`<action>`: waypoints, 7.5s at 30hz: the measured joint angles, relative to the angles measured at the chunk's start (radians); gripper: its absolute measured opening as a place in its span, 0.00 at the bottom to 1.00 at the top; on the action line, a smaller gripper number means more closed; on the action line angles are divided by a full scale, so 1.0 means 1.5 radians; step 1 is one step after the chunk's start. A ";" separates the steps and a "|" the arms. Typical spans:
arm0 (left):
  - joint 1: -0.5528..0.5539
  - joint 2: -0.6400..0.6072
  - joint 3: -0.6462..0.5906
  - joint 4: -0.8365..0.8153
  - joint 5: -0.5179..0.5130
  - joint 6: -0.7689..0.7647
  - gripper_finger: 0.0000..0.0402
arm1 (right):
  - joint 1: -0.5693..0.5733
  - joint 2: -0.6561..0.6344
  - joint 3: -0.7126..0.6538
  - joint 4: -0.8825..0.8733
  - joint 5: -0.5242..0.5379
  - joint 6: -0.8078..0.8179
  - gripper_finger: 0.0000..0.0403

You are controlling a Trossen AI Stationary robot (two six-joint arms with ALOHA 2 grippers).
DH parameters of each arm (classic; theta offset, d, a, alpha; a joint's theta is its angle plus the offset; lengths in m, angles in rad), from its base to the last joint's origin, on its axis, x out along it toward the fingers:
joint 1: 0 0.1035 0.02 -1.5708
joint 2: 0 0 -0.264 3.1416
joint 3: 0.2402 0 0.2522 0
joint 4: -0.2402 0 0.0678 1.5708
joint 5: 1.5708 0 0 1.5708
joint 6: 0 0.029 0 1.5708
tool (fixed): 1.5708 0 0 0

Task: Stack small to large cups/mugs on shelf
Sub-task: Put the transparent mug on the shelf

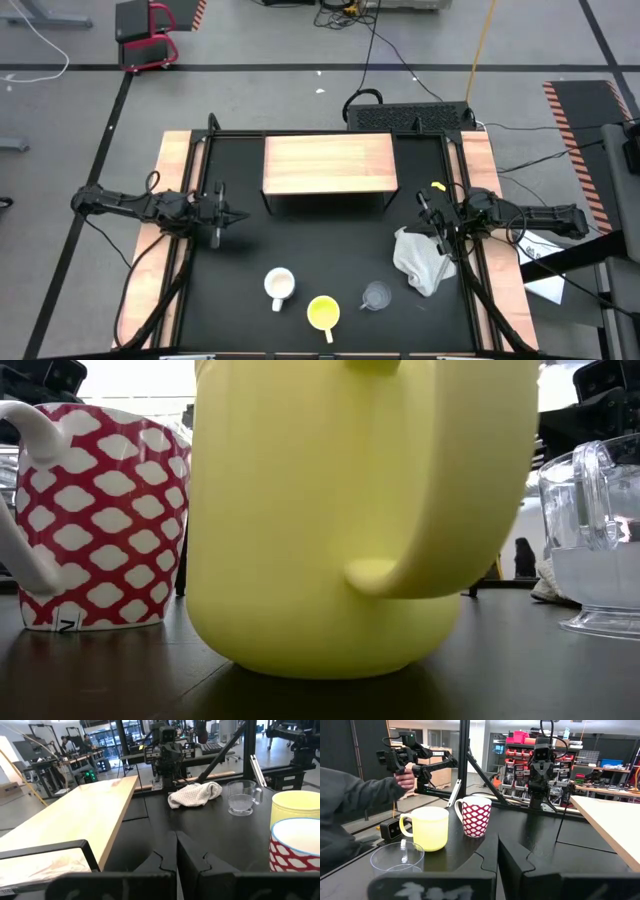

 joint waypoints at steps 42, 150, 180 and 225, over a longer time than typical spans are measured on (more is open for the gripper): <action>0.000 0.000 0.000 0.010 0.001 -0.137 0.01 | 0.000 0.000 0.000 0.000 0.000 0.000 0.00; -0.001 0.000 0.000 0.030 -0.008 -0.101 0.01 | 0.197 0.384 0.169 0.271 0.006 0.070 0.00; -0.001 0.000 0.000 0.030 -0.024 -0.115 0.01 | 0.293 0.642 0.499 -0.124 0.126 -0.028 0.00; -0.001 0.000 0.000 0.013 -0.036 -0.110 0.01 | 0.353 0.908 0.741 -0.523 0.109 0.019 0.00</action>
